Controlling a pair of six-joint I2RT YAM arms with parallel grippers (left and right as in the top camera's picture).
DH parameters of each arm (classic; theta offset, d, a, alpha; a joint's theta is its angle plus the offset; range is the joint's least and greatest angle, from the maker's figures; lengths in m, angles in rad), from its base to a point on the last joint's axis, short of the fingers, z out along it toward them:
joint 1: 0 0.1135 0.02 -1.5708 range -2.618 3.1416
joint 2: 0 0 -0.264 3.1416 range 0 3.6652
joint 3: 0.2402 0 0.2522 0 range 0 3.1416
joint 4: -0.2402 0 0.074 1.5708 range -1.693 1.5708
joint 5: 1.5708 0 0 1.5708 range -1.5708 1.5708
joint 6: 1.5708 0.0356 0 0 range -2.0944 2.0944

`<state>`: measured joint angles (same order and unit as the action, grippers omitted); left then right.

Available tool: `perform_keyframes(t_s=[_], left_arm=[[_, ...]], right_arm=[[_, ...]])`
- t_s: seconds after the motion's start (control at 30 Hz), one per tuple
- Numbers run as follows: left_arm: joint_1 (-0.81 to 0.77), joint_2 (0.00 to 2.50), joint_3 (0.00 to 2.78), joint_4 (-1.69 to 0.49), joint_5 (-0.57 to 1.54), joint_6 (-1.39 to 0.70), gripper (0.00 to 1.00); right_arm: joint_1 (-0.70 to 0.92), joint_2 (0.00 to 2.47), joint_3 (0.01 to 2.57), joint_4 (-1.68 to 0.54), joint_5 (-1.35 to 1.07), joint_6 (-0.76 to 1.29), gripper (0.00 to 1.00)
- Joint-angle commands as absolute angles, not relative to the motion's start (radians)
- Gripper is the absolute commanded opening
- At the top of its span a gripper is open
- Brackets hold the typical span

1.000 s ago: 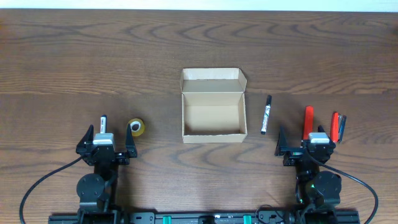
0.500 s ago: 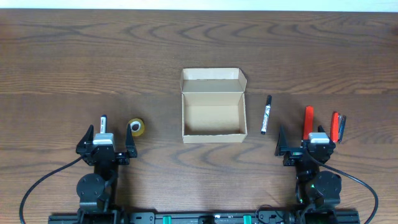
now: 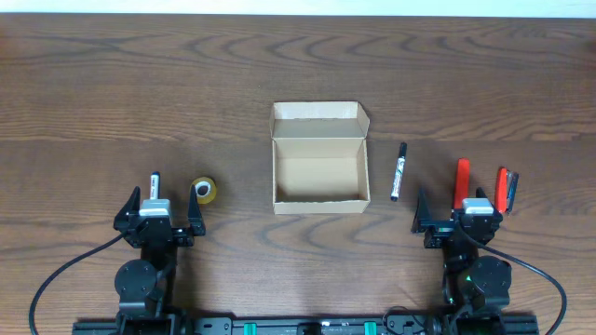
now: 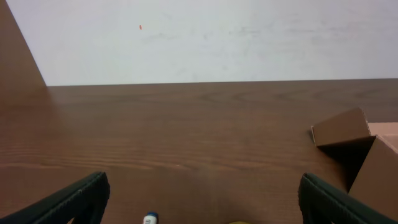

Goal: Pack container

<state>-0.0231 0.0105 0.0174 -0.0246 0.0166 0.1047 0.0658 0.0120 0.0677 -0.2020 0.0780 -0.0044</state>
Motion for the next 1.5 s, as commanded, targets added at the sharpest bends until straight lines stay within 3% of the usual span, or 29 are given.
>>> perform_keyframes(t_s=[0.0, 0.1, 0.23, 0.47, 0.63, 0.83, 1.47], left_arm=[[-0.02, 0.004, 0.005, -0.073, 0.031, 0.101, 0.95], [-0.02, 0.004, 0.005, -0.075, 0.026, 0.091, 0.95], [-0.02, 0.004, 0.005, -0.075, 0.026, 0.043, 0.95], [-0.02, 0.029, 0.005, -0.078, 0.019, 0.029, 0.95], [-0.02, 0.069, 0.005, -0.077, 0.019, 0.029, 0.95], [-0.02, 0.084, 0.005, -0.077, 0.018, 0.03, 0.95], [-0.02, 0.084, 0.005, -0.077, 0.016, 0.03, 0.95]], right_arm=[[0.073, 0.006, 0.062, -0.202, 0.071, 0.092, 0.99], [0.073, 0.009, 0.067, -0.176, 0.044, 0.208, 0.99], [0.064, 0.094, 0.139, -0.143, 0.037, 0.208, 0.99], [0.031, 0.601, 0.48, -0.179, -0.082, 0.136, 0.99], [0.031, 1.034, 0.873, -0.39, -0.106, 0.11, 0.99], [0.031, 1.388, 1.253, -0.706, -0.1, 0.062, 0.99], [0.033, 1.755, 1.293, -0.863, -0.109, 0.2, 0.99]])
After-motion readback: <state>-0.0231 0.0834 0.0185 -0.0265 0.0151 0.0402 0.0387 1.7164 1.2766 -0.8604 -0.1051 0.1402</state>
